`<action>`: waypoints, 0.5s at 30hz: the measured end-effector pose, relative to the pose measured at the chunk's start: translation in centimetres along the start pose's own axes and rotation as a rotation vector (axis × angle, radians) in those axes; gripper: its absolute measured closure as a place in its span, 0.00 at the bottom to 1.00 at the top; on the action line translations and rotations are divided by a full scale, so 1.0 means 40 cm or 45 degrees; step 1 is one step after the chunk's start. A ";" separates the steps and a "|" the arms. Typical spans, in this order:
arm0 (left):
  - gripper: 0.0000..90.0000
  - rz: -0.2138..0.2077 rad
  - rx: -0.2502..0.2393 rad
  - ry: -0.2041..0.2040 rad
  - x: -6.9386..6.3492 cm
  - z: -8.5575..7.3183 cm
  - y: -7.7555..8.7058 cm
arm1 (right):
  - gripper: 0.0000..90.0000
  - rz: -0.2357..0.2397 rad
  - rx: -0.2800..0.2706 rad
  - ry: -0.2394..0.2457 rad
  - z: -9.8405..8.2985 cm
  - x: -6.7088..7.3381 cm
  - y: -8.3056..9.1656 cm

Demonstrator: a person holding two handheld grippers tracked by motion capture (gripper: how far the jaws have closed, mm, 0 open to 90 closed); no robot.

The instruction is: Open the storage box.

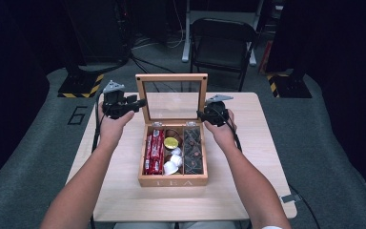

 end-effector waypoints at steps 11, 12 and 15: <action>0.56 -0.010 0.020 0.012 0.004 -0.042 0.018 | 0.72 -0.001 0.007 -0.035 0.003 -0.006 -0.006; 0.56 -0.011 0.023 0.019 0.004 -0.047 0.018 | 0.72 0.001 0.005 -0.037 0.003 -0.006 -0.007; 0.56 -0.007 0.029 0.020 0.006 -0.063 0.020 | 0.72 0.001 0.009 -0.048 0.004 -0.007 -0.008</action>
Point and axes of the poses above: each handheld gripper's, and its own axes: y roughly backward along the jaws, z roughly out of its top, x roughly to its left, the point moved 9 cm from there along -y, roughly forward along the jaws, and after that the axes turned 10 degrees about z, right-handed, at the moved point
